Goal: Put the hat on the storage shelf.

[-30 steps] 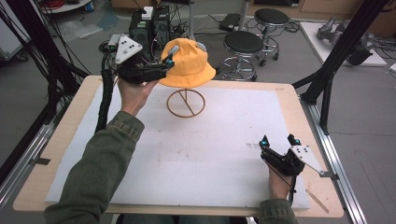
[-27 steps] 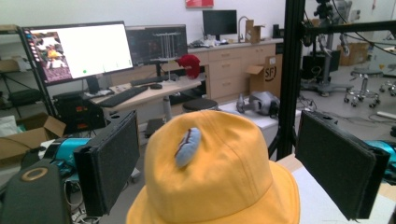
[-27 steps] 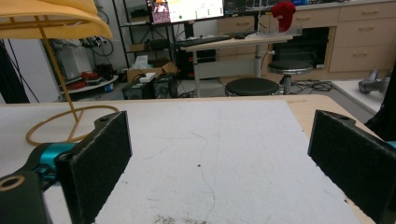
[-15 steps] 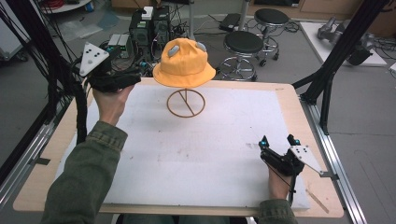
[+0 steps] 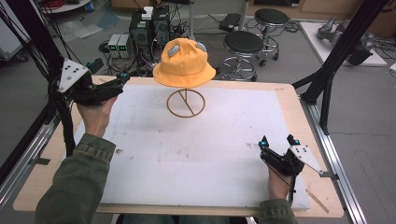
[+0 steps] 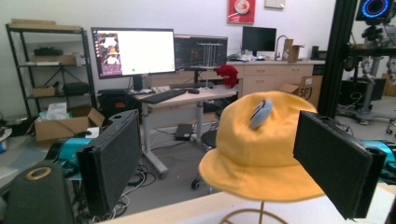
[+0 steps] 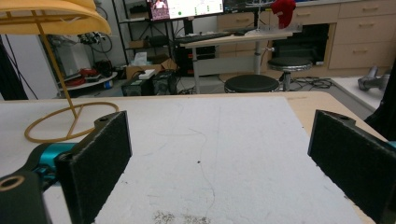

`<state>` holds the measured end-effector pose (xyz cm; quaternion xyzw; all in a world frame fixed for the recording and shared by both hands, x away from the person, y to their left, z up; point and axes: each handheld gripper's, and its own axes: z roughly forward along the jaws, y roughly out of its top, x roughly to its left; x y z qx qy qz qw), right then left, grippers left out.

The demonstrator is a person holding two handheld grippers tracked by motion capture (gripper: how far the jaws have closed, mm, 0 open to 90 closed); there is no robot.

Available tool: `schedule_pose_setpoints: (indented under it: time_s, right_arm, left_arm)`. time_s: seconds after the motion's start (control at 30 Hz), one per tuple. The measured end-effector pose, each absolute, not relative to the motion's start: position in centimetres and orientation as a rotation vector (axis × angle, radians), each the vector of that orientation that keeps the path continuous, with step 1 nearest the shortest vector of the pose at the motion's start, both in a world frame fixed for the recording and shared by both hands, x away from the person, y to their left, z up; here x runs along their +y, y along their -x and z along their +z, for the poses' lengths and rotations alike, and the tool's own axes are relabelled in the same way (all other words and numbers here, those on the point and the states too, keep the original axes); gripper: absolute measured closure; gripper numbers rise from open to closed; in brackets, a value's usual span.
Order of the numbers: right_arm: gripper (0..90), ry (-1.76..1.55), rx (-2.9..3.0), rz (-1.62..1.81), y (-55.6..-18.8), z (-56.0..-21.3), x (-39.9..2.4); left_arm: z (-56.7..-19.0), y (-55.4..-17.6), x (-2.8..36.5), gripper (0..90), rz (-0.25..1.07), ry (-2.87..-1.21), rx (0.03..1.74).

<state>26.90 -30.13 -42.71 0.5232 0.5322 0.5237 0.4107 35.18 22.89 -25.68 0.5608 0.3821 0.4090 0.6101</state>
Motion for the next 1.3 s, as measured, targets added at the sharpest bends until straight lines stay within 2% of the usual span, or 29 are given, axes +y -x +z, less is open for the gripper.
schedule_pose_setpoints:
  time_s: [0.3,0.7,1.3]
  right_arm:
    - [5.0,-1.317,1.338,1.32,-26.9,-42.7,-30.1]
    - [5.0,-1.319,1.337,1.319,-26.8,-42.7,-30.1]
    - [5.0,-1.332,1.336,1.312,-26.8,-42.8,-30.1]
  left_arm:
    - [-27.4,-33.7,24.6,15.7,0.93,-1.281,0.919]
    - [-30.2,-32.2,25.5,15.6,0.978,-1.269,0.931]
    - [-36.5,-30.7,27.8,15.3,0.995,-1.273,1.064]
